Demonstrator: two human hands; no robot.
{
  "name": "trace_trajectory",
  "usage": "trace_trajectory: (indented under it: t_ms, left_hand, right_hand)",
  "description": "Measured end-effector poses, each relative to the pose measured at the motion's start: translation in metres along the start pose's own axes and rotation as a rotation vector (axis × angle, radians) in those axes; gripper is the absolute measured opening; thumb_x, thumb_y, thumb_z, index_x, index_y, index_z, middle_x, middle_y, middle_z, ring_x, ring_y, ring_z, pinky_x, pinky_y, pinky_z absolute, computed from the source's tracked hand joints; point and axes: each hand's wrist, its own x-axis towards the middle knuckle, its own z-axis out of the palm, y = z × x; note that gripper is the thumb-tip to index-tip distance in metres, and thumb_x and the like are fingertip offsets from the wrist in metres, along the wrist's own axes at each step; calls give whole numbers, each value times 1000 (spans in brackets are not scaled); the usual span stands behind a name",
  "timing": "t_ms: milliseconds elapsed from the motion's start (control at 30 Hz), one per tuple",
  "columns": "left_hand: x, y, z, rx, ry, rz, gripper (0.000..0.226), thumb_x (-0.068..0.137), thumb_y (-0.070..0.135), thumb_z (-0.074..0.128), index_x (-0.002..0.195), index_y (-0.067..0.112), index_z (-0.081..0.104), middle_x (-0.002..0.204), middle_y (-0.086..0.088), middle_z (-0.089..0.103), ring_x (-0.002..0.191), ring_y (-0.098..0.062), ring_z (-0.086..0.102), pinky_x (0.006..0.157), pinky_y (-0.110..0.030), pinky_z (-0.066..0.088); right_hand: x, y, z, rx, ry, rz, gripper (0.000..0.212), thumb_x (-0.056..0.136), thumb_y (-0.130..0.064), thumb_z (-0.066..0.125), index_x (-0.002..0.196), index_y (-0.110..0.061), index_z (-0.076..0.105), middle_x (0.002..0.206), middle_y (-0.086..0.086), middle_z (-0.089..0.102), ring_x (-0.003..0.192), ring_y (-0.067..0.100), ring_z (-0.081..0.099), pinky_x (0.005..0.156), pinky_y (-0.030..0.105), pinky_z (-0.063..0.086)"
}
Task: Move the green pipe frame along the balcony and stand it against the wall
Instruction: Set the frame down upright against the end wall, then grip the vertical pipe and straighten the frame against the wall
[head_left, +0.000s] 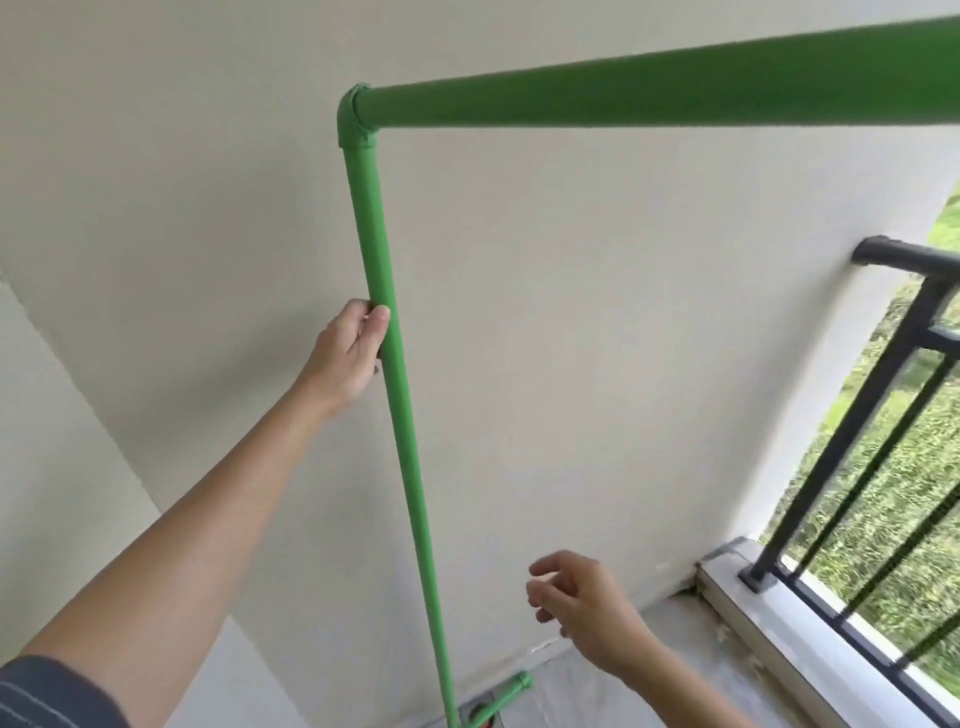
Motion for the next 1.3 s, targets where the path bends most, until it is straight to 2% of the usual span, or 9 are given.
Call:
trace_trajectory:
  t_ms: [133, 267, 400, 567, 800, 900, 1067, 1200, 1300]
  left_hand:
    - [23, -1, -10, -8, -76, 85, 38, 91, 37, 43, 96, 1, 52, 85, -17, 58, 76, -28, 63, 60, -37, 56]
    - [31, 1, -2, -41, -142, 130, 39, 89, 36, 46, 94, -1, 53, 85, -20, 61, 79, -36, 65, 64, -39, 57]
    - [40, 14, 22, -87, -224, 171, 40, 89, 36, 48, 96, -3, 53, 93, -35, 61, 85, -45, 63, 65, -41, 57]
    - [56, 58, 71, -185, -265, 261, 40, 92, 32, 48, 94, -8, 50, 79, -20, 55, 81, -48, 58, 67, -55, 53]
    - [104, 121, 150, -259, -277, 351, 28, 93, 32, 48, 88, 5, 49, 78, -15, 51, 70, -41, 58, 62, -59, 51]
    - [126, 139, 189, -270, -275, 329, 28, 90, 38, 48, 85, 10, 48, 80, -17, 53, 82, -52, 60, 62, -61, 51]
    - [162, 146, 255, -245, -264, 296, 27, 86, 44, 48, 79, 18, 48, 80, -13, 58, 87, -47, 64, 70, -59, 53]
    - [184, 140, 302, -188, -251, 241, 23, 84, 45, 43, 77, 23, 46, 84, -17, 63, 87, -41, 66, 74, -57, 54]
    - [201, 133, 332, -140, -293, 218, 29, 84, 43, 43, 86, 14, 50, 91, -22, 65, 87, -41, 64, 77, -56, 53]
  right_hand:
    - [71, -39, 41, -121, 18, -42, 32, 86, -33, 62, 116, -21, 63, 90, 1, 74, 86, 22, 71, 77, 35, 54]
    - [117, -69, 78, -129, 1, -63, 50, 88, -38, 59, 135, -25, 45, 122, 1, 62, 105, 22, 64, 84, 33, 50]
    - [141, -76, 78, -158, 70, -43, 27, 91, -39, 56, 105, -16, 49, 93, 6, 64, 83, 28, 61, 75, 39, 51]
    - [145, -66, 30, -59, 270, -56, 26, 94, -36, 54, 101, -12, 52, 79, 10, 64, 73, 31, 62, 70, 45, 52]
    - [173, -65, -65, -105, 422, -45, 32, 94, -40, 53, 108, -11, 50, 97, 11, 67, 86, 31, 64, 75, 45, 55]
    - [195, -58, -109, -95, 438, -24, 31, 93, -37, 56, 108, -10, 52, 98, 13, 66, 87, 31, 64, 78, 46, 55]
    - [233, -38, -171, -114, 435, 2, 33, 90, -41, 56, 104, -12, 53, 100, 11, 66, 89, 31, 64, 82, 49, 54]
    - [261, -19, -204, -174, 432, 35, 25, 91, -37, 56, 89, -14, 46, 86, 7, 57, 81, 30, 57, 74, 43, 49]
    - [281, -6, -221, -218, 442, 96, 25, 91, -37, 55, 89, -15, 45, 85, 7, 56, 78, 30, 57, 68, 40, 47]
